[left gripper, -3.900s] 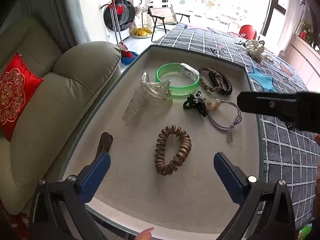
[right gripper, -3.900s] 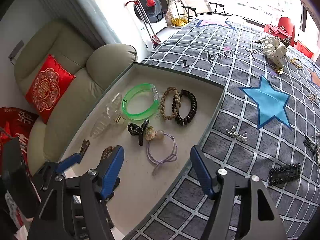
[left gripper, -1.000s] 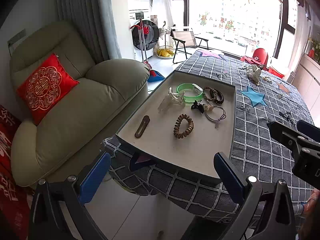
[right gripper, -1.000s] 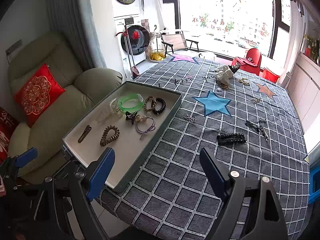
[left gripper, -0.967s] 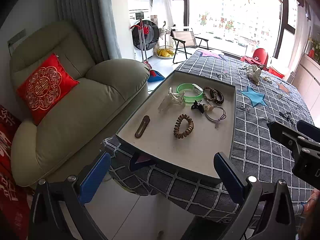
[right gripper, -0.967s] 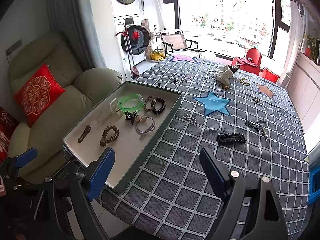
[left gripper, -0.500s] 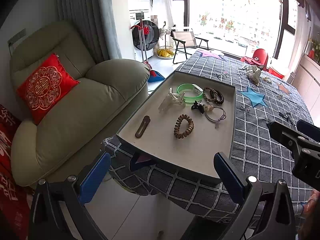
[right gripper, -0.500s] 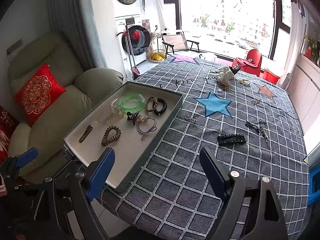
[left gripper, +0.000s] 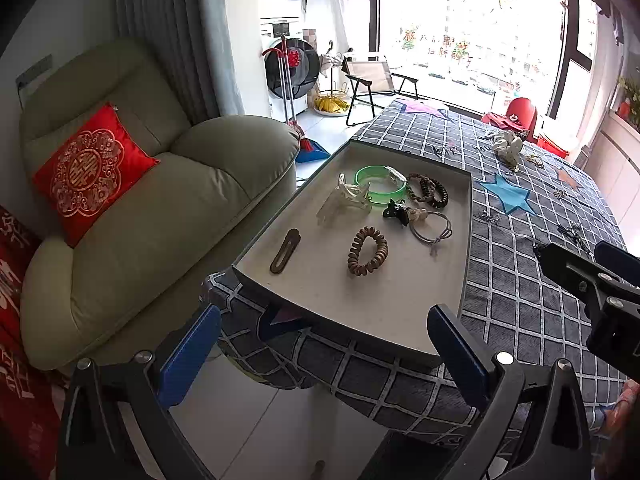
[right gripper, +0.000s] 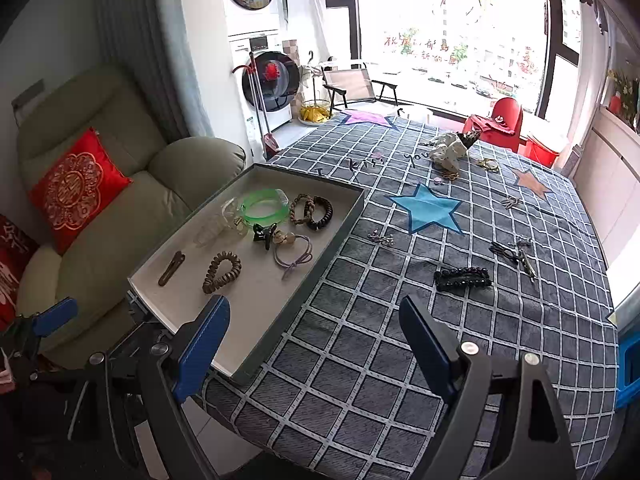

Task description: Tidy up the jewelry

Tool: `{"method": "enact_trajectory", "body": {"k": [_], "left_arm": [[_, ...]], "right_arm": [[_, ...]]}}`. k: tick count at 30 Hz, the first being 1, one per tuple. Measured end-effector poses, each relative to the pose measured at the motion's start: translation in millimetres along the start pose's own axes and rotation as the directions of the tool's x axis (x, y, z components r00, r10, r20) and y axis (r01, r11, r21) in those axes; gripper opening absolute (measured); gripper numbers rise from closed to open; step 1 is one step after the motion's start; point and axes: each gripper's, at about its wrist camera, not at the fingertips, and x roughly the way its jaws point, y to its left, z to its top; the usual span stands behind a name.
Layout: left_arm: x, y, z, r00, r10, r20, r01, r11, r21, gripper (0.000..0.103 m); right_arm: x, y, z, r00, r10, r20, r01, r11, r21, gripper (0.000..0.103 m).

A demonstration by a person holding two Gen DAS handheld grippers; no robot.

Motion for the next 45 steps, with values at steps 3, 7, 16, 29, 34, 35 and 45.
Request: {"method": "enact_trajectory", "body": {"k": [3,7,16,29,34,35,45], "left_arm": [[0.3,0.4,-0.4,1.0,-0.004,0.0,0.004,1.0,-0.001,0.103],[-0.3,0.5,-0.2,1.0,-0.004,0.0,0.004,1.0,0.0,0.103],[-0.6,0.4,-0.8,1.0,-0.006,0.0,0.006,1.0,-0.001,0.103],[-0.9,0.4,-1.2,1.0,-0.005,-0.003,0.005,1.0,-0.008,0.103],[-0.6,1.5,-1.5,1.0,-0.004,-0.002,0.004,1.0,-0.009,0.103],[-0.6,1.6,-1.4,1.0,-0.004,-0.001,0.004,1.0,-0.009,0.103],[0.9,3.8,-2.3,1.0,-0.001,-0.003,0.001,1.0,-0.016,0.103]], "right_arm": [[0.2,-0.1,-0.2,1.0,-0.001,0.0,0.001,1.0,-0.001,0.088],[0.0,0.0,-0.1,1.0,-0.001,0.0,0.001,1.0,0.0,0.088],[0.2,0.2,-0.5,1.0,0.002,-0.001,-0.002,1.0,0.002,0.088],[-0.6,0.9,-0.5,1.0,0.002,-0.001,-0.002,1.0,0.002,0.088],[-0.6,0.9,-0.6,1.0,0.002,-0.001,-0.002,1.0,0.002,0.088],[-0.7,0.9,-0.6,1.0,0.002,-0.001,-0.002,1.0,0.002,0.088],[-0.8,1.4,-0.7,1.0,0.002,0.0,-0.002,1.0,0.002,0.088]]}}
